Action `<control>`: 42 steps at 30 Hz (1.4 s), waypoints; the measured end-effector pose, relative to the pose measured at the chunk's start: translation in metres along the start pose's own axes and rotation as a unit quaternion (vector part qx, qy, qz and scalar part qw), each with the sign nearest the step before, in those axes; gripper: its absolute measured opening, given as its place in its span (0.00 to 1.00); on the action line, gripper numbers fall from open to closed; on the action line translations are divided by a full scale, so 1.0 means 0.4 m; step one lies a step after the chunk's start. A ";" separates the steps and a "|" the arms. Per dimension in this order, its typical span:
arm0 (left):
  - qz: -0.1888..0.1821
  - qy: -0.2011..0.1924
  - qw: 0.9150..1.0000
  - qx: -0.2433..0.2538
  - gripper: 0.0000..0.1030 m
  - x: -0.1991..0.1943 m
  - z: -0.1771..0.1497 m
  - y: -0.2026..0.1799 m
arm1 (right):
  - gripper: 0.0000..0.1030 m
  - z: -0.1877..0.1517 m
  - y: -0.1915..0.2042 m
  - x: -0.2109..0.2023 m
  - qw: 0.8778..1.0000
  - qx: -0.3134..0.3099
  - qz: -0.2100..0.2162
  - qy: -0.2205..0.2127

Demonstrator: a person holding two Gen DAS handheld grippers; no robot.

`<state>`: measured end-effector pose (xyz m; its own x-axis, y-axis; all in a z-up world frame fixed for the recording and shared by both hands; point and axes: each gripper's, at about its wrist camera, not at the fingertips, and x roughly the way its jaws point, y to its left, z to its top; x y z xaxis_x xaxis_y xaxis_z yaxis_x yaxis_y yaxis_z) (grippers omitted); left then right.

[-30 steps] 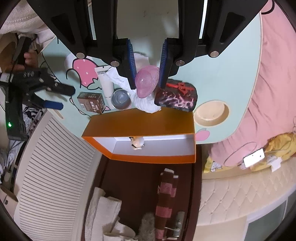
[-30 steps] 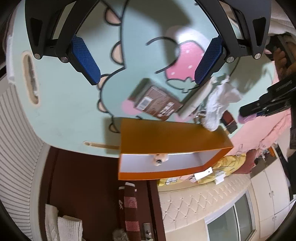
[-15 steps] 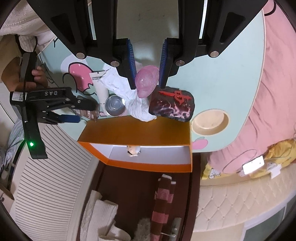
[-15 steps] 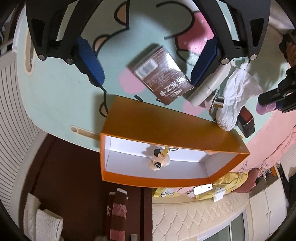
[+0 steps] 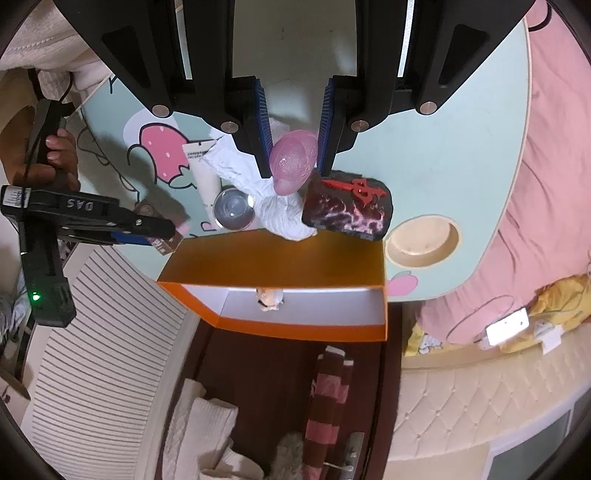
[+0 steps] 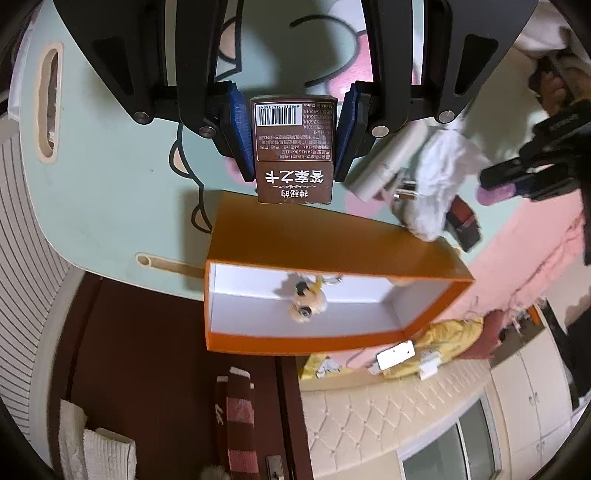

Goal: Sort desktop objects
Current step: 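Grasp the brown card box with the right gripper while the left lifts the pink heart, then lower the pink heart and card box into the box and open both grippers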

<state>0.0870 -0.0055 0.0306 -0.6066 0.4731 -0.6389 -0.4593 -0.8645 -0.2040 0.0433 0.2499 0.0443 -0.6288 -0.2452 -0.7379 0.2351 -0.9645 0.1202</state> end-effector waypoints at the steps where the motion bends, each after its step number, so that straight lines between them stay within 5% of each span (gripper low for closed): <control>1: 0.000 -0.003 1.000 0.001 0.21 -0.003 0.004 -0.001 | 0.41 0.001 0.000 -0.012 1.000 0.003 0.004 -0.007; 17: -0.012 -0.068 0.997 0.043 0.21 -0.015 0.168 -0.035 | 0.41 0.095 0.057 -0.095 0.994 -0.025 0.050 -0.095; 30: -0.020 -0.051 0.998 0.025 0.21 0.098 0.249 -0.005 | 0.41 0.189 0.034 0.015 0.996 -0.009 0.028 -0.081; 42: -0.024 -0.015 1.000 0.005 0.21 0.186 0.247 0.015 | 0.41 0.192 0.008 0.101 0.999 0.004 0.017 -0.049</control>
